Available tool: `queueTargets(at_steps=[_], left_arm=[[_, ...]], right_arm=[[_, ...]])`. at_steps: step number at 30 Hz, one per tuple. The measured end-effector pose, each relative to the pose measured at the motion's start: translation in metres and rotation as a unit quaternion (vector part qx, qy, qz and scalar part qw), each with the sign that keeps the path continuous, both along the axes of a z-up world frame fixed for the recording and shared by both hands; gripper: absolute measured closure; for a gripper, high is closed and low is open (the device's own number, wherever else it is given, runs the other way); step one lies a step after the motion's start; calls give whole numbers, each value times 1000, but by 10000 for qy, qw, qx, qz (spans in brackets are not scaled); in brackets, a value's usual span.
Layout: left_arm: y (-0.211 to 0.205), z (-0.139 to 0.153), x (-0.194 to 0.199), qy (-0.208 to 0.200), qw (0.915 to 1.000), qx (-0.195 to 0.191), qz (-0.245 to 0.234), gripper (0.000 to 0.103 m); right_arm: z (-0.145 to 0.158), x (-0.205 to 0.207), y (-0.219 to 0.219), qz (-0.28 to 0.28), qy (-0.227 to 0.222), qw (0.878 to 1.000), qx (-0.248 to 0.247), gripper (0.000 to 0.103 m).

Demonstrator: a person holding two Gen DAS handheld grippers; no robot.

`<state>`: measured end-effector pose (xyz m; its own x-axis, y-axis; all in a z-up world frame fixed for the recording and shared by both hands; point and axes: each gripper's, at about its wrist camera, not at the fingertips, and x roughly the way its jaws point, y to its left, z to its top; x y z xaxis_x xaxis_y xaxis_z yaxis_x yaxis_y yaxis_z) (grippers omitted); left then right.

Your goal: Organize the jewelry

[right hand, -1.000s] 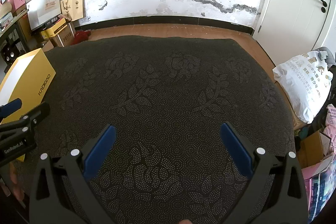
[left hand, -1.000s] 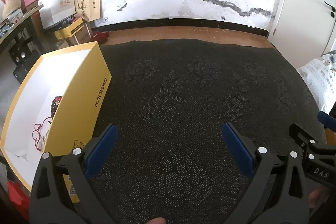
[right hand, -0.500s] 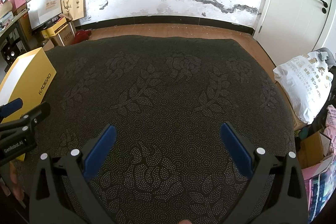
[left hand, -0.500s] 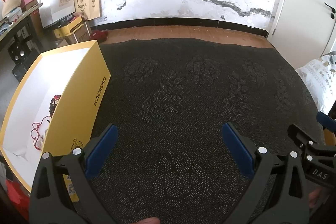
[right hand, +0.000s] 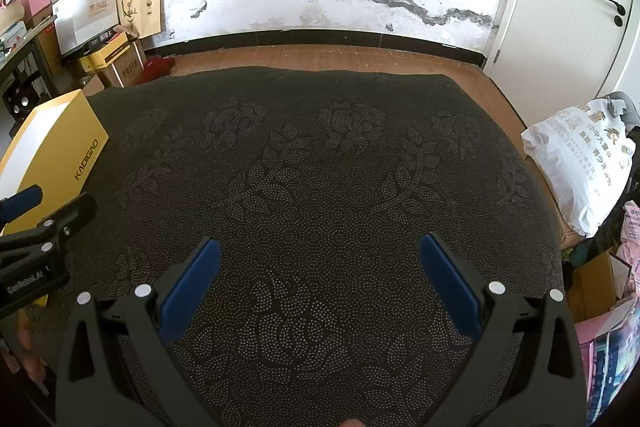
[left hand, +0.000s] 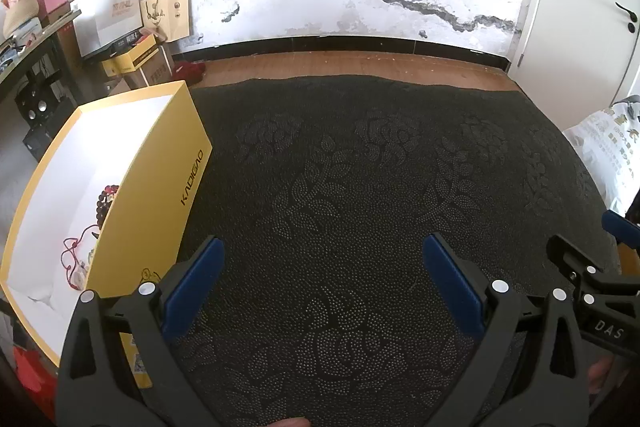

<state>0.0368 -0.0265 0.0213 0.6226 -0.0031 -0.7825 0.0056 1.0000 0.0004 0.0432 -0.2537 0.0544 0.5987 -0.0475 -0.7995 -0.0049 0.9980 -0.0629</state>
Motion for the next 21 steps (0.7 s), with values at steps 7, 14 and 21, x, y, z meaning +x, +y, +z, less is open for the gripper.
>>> queueTargets(at_steps=[7,14,21], left_arm=[[-2,0,0,-11,10000,20,-44,6],[0,0,0,-6,10000,-2,-26,6],[1,0,-2,-9,10000,10,-15,6]], right_arm=[[0,1,-1,7,5,10000,-1,7],[0,1,0,19,0,10000,-8,7],[0,2,-3,28,0,10000,-4,7]])
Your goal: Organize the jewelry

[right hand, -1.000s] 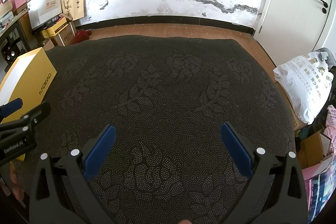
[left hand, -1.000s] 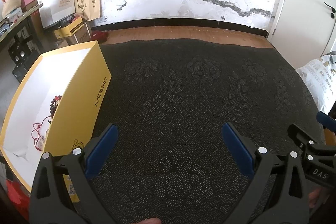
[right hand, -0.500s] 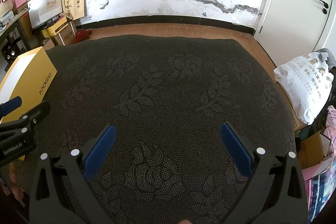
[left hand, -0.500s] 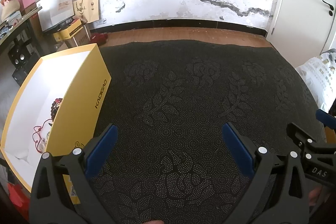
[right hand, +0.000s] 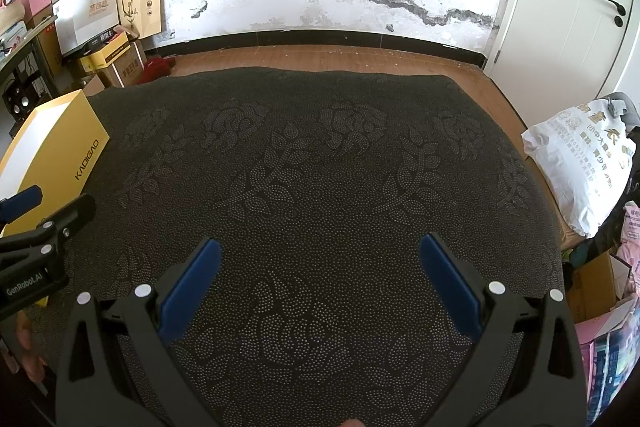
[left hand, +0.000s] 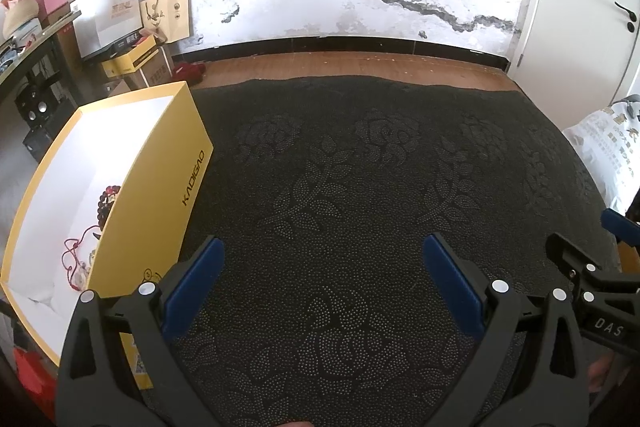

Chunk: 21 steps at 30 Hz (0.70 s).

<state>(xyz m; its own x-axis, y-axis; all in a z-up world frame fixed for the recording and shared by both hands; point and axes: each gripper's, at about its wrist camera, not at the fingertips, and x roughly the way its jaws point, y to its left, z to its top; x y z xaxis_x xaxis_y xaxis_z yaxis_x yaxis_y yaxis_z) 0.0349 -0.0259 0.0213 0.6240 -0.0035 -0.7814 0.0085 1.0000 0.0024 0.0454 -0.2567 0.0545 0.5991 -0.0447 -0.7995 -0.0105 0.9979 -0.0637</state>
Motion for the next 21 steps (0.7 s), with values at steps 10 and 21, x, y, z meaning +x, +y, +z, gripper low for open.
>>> queueTargets(at_steps=[10,21], left_arm=[[3,1,1,9,10000,-12,9,6],[4,1,1,5,10000,-12,15,6]], right_arm=[[0,1,0,10,6,10000,3,7],[0,2,1,27,0,10000,-8,7]])
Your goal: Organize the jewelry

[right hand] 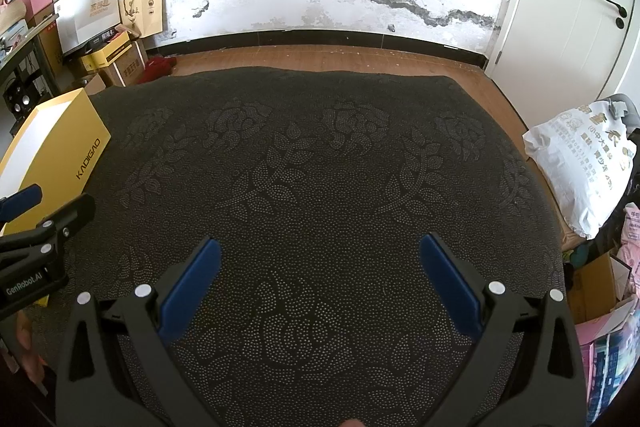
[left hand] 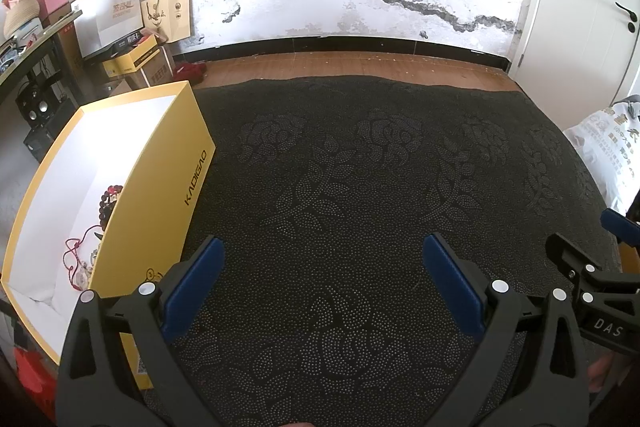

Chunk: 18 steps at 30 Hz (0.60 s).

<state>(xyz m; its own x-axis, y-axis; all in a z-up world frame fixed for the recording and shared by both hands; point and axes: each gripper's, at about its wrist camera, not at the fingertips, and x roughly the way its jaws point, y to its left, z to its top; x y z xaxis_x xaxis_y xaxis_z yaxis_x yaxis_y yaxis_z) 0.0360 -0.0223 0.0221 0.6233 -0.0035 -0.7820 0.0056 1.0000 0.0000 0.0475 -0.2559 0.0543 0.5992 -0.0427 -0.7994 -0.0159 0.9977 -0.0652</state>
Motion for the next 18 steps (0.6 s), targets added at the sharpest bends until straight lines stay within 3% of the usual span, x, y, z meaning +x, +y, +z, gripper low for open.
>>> queueTargets(at_steps=[18], left_arm=[[2,0,-2,-10,10000,2,12,6]], right_arm=[[0,0,1,9,1,10000,-7,7]])
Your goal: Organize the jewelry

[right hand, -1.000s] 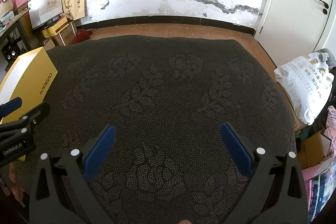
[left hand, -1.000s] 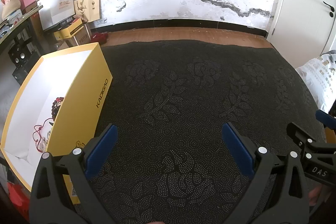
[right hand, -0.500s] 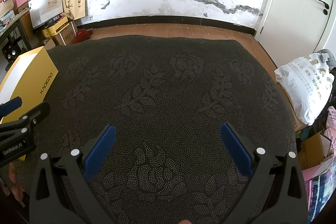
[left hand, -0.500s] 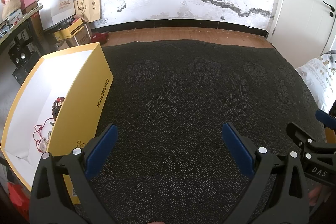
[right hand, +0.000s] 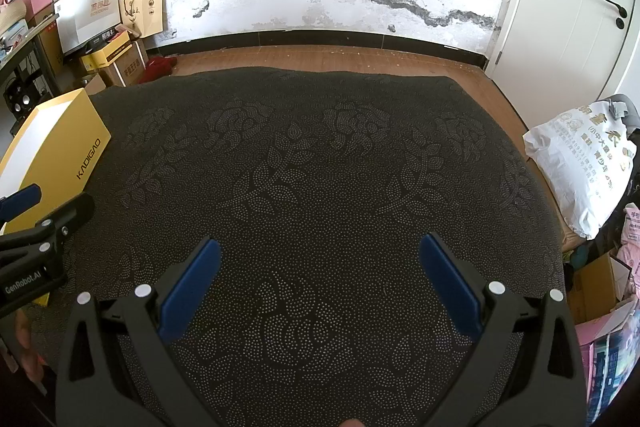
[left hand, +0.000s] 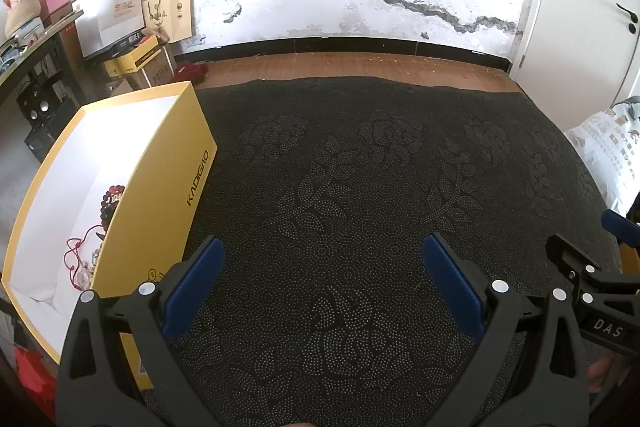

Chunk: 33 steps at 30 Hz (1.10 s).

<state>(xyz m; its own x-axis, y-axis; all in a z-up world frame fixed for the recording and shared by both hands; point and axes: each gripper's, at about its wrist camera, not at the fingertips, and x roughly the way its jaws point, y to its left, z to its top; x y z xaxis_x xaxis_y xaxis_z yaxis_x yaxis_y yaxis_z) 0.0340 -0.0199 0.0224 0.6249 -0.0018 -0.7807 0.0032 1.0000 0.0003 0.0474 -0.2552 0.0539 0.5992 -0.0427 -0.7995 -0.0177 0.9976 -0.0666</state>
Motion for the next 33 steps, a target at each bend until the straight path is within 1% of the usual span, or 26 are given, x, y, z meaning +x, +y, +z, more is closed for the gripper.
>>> queueTargets(at_steps=[29,33], left_arm=[[-2,1,1,4,10000,43,-51,6],[-4,-1,2,104,9998,-107,-132,6]], right_arm=[[0,1,0,12,-5,10000,-20,7],[0,1,1,10,-6,10000,-19,7]])
